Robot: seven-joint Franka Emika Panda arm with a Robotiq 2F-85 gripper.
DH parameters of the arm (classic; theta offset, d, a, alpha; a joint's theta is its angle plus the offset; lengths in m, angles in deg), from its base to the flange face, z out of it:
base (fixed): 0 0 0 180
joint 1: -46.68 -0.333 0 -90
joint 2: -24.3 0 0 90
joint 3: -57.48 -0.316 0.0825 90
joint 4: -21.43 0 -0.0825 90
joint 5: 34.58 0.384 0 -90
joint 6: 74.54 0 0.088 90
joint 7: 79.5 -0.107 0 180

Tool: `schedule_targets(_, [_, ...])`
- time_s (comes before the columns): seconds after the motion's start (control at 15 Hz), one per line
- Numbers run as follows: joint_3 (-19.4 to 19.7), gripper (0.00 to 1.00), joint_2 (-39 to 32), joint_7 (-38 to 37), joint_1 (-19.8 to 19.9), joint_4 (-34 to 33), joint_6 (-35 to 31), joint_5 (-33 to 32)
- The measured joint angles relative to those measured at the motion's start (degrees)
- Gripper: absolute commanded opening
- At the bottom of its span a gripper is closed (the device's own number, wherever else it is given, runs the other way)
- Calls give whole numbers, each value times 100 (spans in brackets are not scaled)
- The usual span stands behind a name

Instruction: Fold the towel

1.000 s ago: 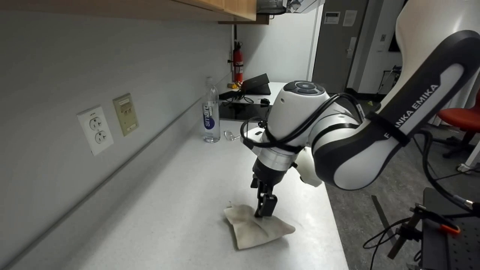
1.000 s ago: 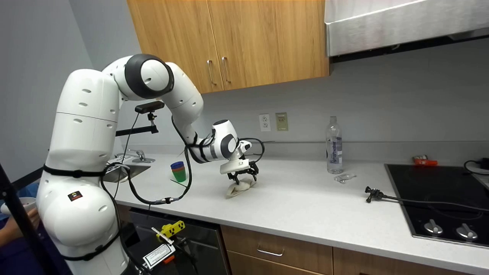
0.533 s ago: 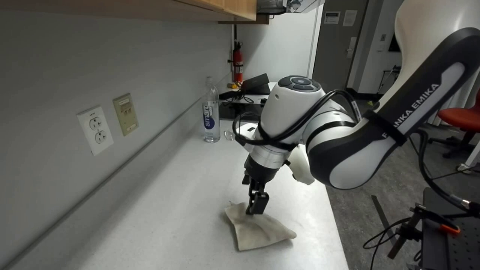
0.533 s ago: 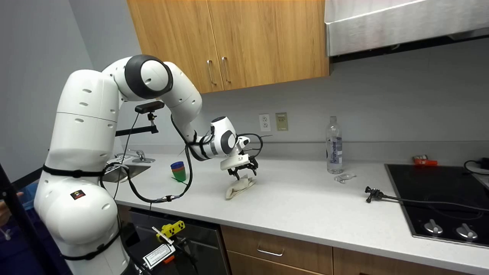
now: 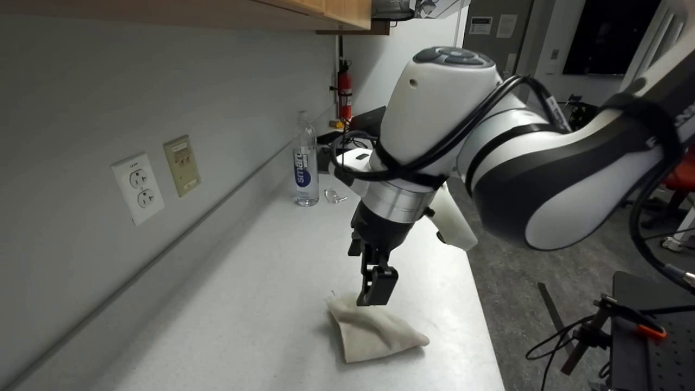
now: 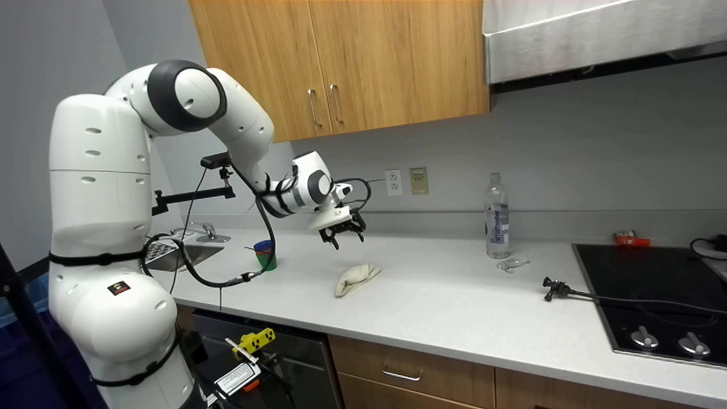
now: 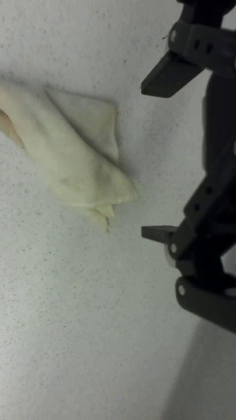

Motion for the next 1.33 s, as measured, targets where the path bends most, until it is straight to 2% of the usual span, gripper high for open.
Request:
schedule_targets(0.4, [-601,100,1319,-312,-2,658,639,66])
schedule_targets(0.8, [-999,100,2343,-317,0,1279,682,753])
schedule_targets(1.33, [-1258,100,3414,-317,-46,1826,682,955])
